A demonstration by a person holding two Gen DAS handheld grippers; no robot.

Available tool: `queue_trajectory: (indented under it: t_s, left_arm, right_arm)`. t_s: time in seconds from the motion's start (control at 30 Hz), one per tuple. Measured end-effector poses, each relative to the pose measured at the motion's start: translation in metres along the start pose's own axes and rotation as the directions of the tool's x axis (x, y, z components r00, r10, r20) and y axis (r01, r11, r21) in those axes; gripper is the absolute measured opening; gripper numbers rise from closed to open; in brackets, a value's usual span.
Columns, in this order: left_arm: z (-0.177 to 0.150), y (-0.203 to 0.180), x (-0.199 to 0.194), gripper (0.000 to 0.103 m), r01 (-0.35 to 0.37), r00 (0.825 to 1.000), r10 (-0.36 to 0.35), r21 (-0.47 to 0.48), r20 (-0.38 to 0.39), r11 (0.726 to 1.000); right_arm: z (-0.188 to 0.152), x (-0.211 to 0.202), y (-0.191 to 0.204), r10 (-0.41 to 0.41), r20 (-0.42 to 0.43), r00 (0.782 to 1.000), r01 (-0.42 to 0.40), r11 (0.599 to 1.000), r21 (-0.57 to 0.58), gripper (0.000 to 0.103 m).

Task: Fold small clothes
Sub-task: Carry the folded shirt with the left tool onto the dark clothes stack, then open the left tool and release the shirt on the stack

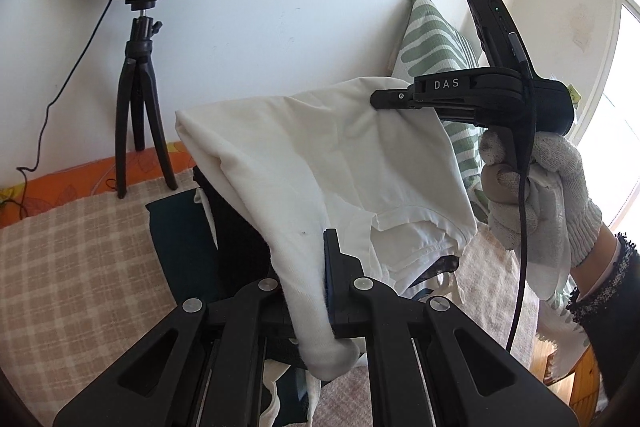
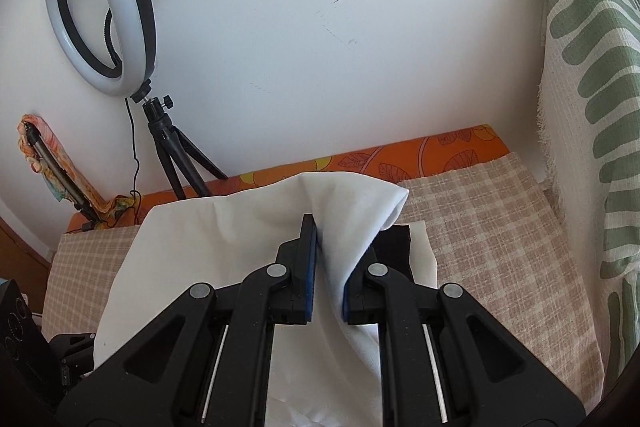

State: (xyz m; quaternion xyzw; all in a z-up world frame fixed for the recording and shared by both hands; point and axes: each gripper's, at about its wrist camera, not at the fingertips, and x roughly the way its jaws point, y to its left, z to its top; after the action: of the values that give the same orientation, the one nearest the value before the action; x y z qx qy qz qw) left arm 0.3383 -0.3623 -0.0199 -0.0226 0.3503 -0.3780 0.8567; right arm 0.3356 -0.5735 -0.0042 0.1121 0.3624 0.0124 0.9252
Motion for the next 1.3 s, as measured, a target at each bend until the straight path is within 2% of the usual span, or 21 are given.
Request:
queue_trajectory:
  t_s: [0.07,0.13,0.17,0.2,0.27,0.3,0.33,0.37,0.4,0.53,0.6,0.73,0.8,1.03,1.3]
  left_arm:
    - [0.000,0.001,0.001,0.006,0.001,1.000,-0.001,-0.004,-0.013,1.000]
    - [0.001,0.001,0.002,0.010,0.005,0.999,-0.006,-0.004,-0.036,1.000]
    - [0.001,0.001,0.003,0.011,0.001,0.999,-0.001,-0.001,-0.049,1.000]
    - [0.001,0.000,0.004,0.015,-0.013,0.998,0.013,0.004,-0.065,1.000]
    - [0.001,-0.001,0.002,0.022,-0.031,0.997,0.032,0.012,-0.076,0.999]
    - [0.001,-0.001,0.000,0.040,-0.036,0.997,0.037,0.014,-0.074,0.999]
    - [0.000,-0.001,-0.003,0.065,-0.050,0.997,0.051,0.015,-0.065,0.999]
    - [0.000,-0.002,-0.009,0.072,-0.074,0.996,0.075,0.020,-0.039,0.997]
    - [0.000,-0.004,-0.014,0.075,-0.093,0.996,0.093,0.033,-0.011,0.995]
    - [0.000,-0.010,-0.027,0.079,-0.109,0.994,0.108,0.058,0.004,0.992]
    - [-0.002,-0.010,-0.034,0.079,-0.122,0.992,0.123,0.066,0.003,0.990]
    - [-0.008,-0.009,-0.041,0.080,-0.141,0.990,0.141,0.067,0.001,0.988]
    - [-0.010,-0.008,-0.046,0.080,-0.149,0.989,0.149,0.060,0.000,0.987]
    - [-0.014,-0.013,-0.076,0.080,-0.170,0.985,0.169,0.051,0.022,0.984]
    - [-0.021,-0.028,-0.117,0.080,-0.187,0.981,0.183,0.061,0.067,0.980]
  right_arm:
    - [0.000,0.004,0.003,-0.045,-0.017,0.999,0.045,0.999,-0.030,0.011]
    - [0.000,0.005,0.007,-0.121,-0.008,0.993,0.120,0.991,-0.063,0.025]
    - [0.001,0.004,0.008,-0.154,0.002,0.988,0.154,0.986,-0.065,0.041]
    - [0.001,0.001,0.008,-0.175,0.017,0.984,0.175,0.982,-0.064,0.052]
    - [0.002,-0.005,0.006,-0.171,0.032,0.985,0.173,0.984,-0.050,0.056]
    - [0.003,-0.008,0.005,-0.166,0.034,0.986,0.167,0.985,-0.043,0.056]
    - [0.003,-0.011,0.005,-0.166,0.037,0.985,0.168,0.985,-0.037,0.057]
    - [0.003,-0.014,0.005,-0.168,0.040,0.985,0.169,0.985,-0.032,0.057]
    - [0.003,-0.017,0.005,-0.168,0.044,0.985,0.169,0.985,-0.029,0.058]
    - [-0.001,-0.025,0.007,-0.173,0.051,0.984,0.174,0.985,-0.019,0.060]
    - [-0.005,-0.029,0.008,-0.181,0.060,0.982,0.182,0.983,-0.011,0.076]
    - [-0.010,-0.046,0.015,-0.195,0.090,0.977,0.196,0.981,-0.005,0.080]
    - [-0.012,-0.054,0.020,-0.205,0.100,0.974,0.206,0.979,-0.001,0.086]
    - [-0.015,-0.094,0.041,-0.252,0.163,0.954,0.257,0.966,-0.009,0.086]
    - [-0.029,-0.137,0.065,-0.249,0.207,0.946,0.255,0.967,-0.004,0.087]
